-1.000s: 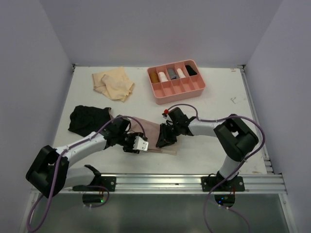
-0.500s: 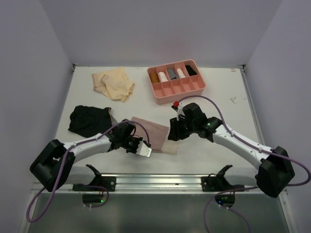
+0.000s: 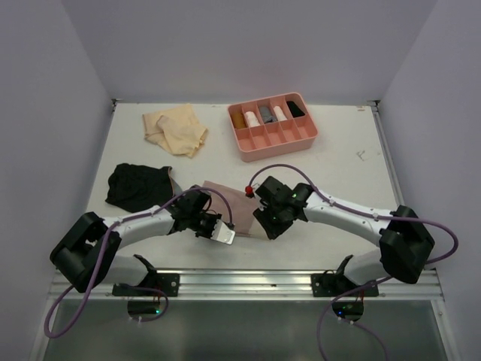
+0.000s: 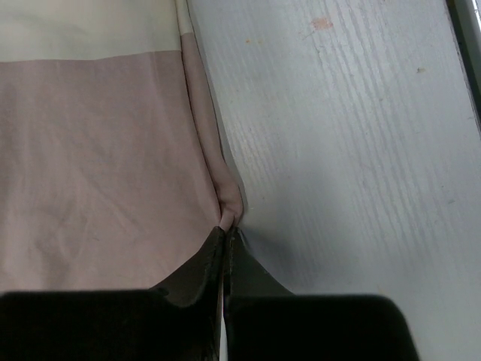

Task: Roll the underwear
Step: Fold the underwear

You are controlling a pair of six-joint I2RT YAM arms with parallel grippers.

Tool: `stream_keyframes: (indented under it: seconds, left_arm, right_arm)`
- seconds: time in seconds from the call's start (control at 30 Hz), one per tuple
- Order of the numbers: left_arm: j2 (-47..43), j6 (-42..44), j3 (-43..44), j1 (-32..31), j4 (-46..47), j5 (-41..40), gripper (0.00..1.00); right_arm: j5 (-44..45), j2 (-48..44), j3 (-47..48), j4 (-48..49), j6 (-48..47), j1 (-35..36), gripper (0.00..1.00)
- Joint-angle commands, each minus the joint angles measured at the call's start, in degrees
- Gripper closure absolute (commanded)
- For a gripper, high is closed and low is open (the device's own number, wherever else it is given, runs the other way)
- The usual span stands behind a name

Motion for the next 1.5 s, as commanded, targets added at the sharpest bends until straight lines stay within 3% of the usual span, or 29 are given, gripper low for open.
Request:
stream_keyframes:
  seconds: [0.0, 0.37, 0.87, 0.97, 1.13, 1.47]
  left_arm:
    - [0.99, 1.73, 0.9, -0.26, -1.9, 1.85, 1.0]
    - [0.99, 3.48, 1.77, 0.26, -3.84, 3.43, 1.0]
    - [0.9, 4.36, 2.3, 0.88, -6.04, 3.61, 1.0]
    - [0.9, 4.28, 2.39, 0.97, -6.22, 3.35, 1.0]
    - [0.55, 4.01, 2.65, 1.06, -6.65, 2.91, 1.0]
    - [-3.31, 1.73, 8.53, 1.67, -15.26, 7.91, 1.0]
  right_arm:
    - [3.7, -1.08, 2.33, -0.96, -6.17, 0.48, 0.62]
    - [4.15, 8.86, 6.47, 0.35, -17.95, 4.87, 0.62]
    - [0.63, 18.26, 8.58, 1.32, -18.49, 6.19, 0.65]
    - [1.42, 20.02, 9.11, 1.06, -18.4, 6.54, 0.71]
    - [3.44, 21.17, 9.37, 0.88, -17.88, 6.81, 0.99]
    - [0.9, 13.35, 8.05, -1.49, -15.42, 6.63, 1.0]
